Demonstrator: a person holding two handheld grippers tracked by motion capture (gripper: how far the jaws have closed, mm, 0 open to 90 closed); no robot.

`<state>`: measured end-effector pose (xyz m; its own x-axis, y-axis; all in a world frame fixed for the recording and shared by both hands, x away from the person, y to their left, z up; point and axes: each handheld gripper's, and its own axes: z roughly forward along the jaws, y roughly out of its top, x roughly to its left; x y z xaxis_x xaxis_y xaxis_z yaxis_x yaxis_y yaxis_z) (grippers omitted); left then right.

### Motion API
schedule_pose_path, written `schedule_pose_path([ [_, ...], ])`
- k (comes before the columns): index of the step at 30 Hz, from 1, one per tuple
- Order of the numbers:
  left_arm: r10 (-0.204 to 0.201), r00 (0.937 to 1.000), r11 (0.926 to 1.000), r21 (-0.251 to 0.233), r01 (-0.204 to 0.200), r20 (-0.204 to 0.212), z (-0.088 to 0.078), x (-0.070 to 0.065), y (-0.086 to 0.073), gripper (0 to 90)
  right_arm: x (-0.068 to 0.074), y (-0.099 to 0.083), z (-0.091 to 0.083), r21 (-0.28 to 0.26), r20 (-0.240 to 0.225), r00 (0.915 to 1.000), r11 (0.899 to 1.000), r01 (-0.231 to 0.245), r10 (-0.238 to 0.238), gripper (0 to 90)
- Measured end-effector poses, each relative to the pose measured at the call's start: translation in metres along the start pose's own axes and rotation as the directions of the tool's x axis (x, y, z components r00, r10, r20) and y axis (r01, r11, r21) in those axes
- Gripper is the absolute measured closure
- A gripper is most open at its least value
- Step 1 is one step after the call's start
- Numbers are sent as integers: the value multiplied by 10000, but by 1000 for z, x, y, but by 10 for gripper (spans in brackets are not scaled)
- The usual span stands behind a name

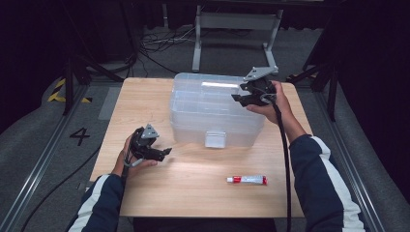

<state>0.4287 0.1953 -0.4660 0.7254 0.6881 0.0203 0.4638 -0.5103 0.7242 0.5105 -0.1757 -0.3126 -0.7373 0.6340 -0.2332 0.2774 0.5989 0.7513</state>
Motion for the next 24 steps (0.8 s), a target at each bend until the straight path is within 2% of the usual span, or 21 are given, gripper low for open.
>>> schedule_pose_path([
  [2, 188, 9998, 9997, -162, -187, 57, 3, -1, 9, 188, -2, 2, 6, 127, 374, 9992, 9998, 153, -158, 535],
  [4, 340, 9994, 9993, -182, -340, -36, 5, -1, 14, 197, -6, 4, 9, 152, 259, 9997, 9999, -56, 52, 541],
  [5, 275, 9995, 9989, -382, -281, -156, 6, -1, 17, 197, -6, 4, 9, 152, 259, 9997, 9999, -56, 52, 541],
  [6, 157, 9999, 9984, -539, -159, -42, 7, 0, 20, 197, -8, 5, 9, 55, 140, 9998, 9999, -137, 136, 546],
  [8, 175, 9998, 9978, -645, -177, -30, 9, 2, 25, 197, -8, 7, 10, 1, 70, 9996, 9996, -285, 285, 588],
  [11, 106, 9998, 9961, -876, -120, -157, 11, 3, 31, 197, -5, 8, 13, 67, 84, 9999, 9999, -110, 110, 646],
  [15, 16, 10000, 9938, -1113, -7, 77, 15, 4, 36, 200, -1, 10, 15, 156, 134, 9999, 9999, 34, -36, 718],
  [18, 105, 9999, 9927, -1203, -94, 78, 18, 4, 42, 197, 0, 11, 16, 156, 158, 9999, 9999, 49, -52, 724],
  [20, 31, 9998, 9913, -1318, -4, 201, 19, 4, 43, 183, 1, 11, 17, 173, 177, 9998, 9998, 52, -55, 725],
  [24, 31, 9998, 9921, -1254, -7, 191, 21, 2, 46, 154, 0, 11, 17, 183, 164, 9998, 9998, 67, -70, 726],
])
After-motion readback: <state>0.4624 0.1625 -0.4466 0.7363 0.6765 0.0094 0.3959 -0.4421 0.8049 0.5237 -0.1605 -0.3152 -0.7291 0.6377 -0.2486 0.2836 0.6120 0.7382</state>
